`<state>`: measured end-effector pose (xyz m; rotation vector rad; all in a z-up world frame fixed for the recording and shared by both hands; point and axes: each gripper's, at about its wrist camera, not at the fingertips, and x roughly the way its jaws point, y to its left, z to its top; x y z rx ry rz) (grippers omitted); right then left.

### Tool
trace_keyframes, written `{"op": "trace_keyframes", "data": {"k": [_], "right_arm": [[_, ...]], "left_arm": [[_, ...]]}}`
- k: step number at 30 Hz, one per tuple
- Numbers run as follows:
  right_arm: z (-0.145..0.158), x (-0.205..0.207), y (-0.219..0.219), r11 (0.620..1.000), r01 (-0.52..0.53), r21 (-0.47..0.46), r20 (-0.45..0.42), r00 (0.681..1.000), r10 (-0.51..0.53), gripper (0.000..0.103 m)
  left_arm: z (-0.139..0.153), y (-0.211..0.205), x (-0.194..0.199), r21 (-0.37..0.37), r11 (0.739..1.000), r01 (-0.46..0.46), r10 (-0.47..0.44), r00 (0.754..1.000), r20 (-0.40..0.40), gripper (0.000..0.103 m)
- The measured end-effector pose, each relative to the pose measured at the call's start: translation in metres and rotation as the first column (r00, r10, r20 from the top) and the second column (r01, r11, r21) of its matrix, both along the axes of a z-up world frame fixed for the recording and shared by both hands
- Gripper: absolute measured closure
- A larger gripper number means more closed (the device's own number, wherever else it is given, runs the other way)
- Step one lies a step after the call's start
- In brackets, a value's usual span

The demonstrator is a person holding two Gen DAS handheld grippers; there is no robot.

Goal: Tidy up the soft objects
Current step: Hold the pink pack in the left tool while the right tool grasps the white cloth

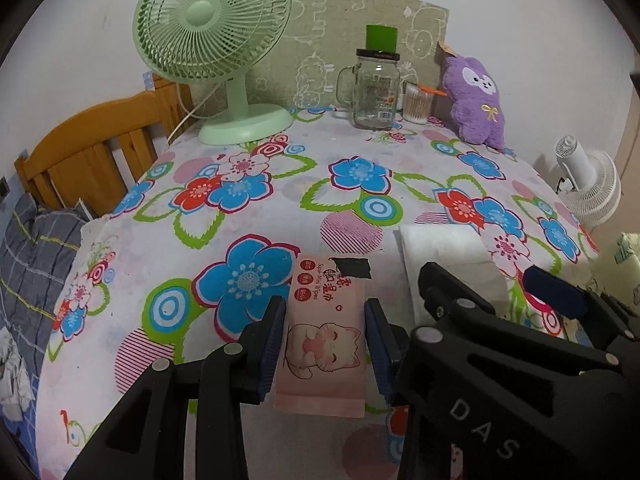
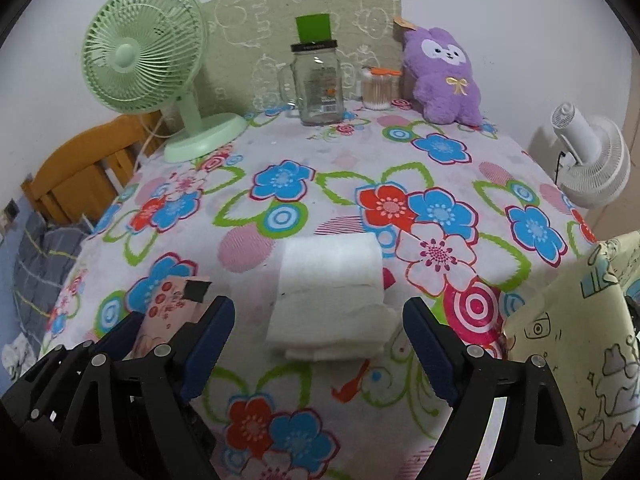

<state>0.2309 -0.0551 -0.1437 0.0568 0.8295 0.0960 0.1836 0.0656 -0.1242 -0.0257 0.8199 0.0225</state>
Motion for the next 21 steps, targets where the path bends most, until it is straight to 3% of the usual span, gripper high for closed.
{"op": "trace_keyframes", "data": {"k": [7,14,21], "right_arm": [[-0.014,0.014,0.0,1.0,0.014,-0.014,-0.046,0.999,-0.014,0.014],[-0.025,0.022,0.001,0.999,0.014,-0.03,-0.071,0.997,-0.016,0.014],[-0.031,0.026,-0.003,0.999,0.049,-0.021,-0.082,0.995,-0.051,0.015]], "left_arm": [[-0.012,-0.002,0.007,0.036,0.999,-0.024,0.024,1.0,-0.002,0.063],[-0.023,0.005,0.017,-0.022,0.999,-0.025,0.024,0.997,-0.07,0.062],[-0.025,0.004,0.019,-0.014,1.0,-0.024,0.023,0.997,-0.073,0.062]]}}
